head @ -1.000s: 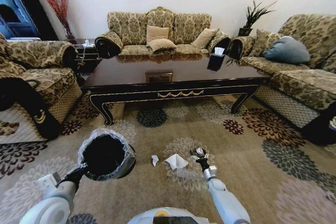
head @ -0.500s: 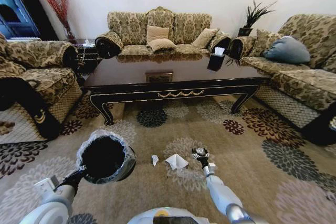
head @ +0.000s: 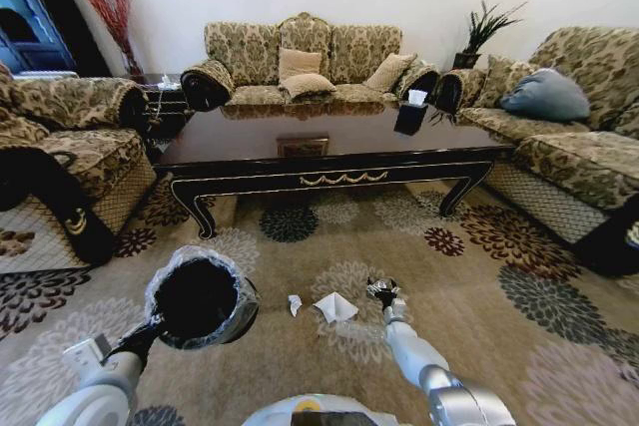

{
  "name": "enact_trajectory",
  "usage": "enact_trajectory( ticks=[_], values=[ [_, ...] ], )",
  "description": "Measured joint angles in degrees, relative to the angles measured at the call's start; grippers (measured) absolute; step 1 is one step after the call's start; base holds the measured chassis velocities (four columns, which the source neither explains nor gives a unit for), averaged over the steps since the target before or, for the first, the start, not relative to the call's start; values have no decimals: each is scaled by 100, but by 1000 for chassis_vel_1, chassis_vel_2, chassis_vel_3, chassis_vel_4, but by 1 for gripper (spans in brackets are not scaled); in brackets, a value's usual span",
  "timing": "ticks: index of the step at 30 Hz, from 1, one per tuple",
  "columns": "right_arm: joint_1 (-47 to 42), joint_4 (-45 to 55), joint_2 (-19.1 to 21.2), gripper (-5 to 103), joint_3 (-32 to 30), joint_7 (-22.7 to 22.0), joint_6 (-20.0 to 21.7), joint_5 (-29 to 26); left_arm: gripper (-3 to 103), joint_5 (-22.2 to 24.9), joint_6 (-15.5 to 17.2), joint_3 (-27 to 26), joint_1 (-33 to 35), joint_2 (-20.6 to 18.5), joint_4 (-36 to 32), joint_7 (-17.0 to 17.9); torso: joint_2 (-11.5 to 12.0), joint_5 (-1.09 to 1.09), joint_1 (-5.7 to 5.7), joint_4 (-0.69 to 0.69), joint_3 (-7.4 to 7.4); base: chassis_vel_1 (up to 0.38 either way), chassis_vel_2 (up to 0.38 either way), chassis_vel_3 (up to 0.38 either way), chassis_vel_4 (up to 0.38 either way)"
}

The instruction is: Move to the front of the table and pick up the trash from the floor, then place it into the trash bin.

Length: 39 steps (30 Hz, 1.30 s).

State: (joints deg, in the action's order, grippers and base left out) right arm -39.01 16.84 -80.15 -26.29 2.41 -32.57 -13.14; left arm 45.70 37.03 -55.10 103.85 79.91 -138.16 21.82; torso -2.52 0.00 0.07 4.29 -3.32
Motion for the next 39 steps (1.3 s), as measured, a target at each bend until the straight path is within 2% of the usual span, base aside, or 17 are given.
enact_trajectory(
  ticks=[9,17,19,21,24,25,27,30,32,39],
  values=[
    [-27,-29,12,100,-4,-53,188,-8,2,-15,-13,79,-52,4,36,-2,0,0,0,1,0,0,0,0,0],
    [-91,-26,60,100,-6,195,340,-29,2,-51,-30,70,-6,28,28,-2,0,0,-1,1,0,0,0,0,0],
    [-101,-21,63,103,-8,221,341,-31,2,-46,-34,60,-2,26,17,-1,0,0,-1,0,0,0,0,0,0],
    [-125,16,61,101,-19,240,338,-32,2,10,-37,64,3,33,-8,2,0,1,-1,0,0,0,0,0,0],
    [-161,54,59,86,-27,244,309,-33,2,34,-37,113,11,64,-23,7,0,0,-1,0,0,0,0,0,0],
    [-161,54,59,86,-27,244,309,-33,2,34,-37,113,11,64,-23,7,0,0,-1,0,0,0,0,0,0],
    [-179,60,69,76,-28,248,296,-33,2,38,-37,140,13,79,-34,9,0,0,-1,0,0,0,0,0,0],
    [-186,63,85,70,-30,250,287,-35,2,38,-37,144,9,79,-35,11,0,0,-1,1,0,0,0,0,0],
    [-199,74,98,61,-32,252,263,-35,2,38,-38,146,-2,67,-35,12,0,1,-1,1,0,0,0,0,0],
    [-328,188,123,59,-34,277,150,-30,2,8,-37,221,-45,67,16,15,0,1,-1,0,0,0,0,0,0]
  ],
)
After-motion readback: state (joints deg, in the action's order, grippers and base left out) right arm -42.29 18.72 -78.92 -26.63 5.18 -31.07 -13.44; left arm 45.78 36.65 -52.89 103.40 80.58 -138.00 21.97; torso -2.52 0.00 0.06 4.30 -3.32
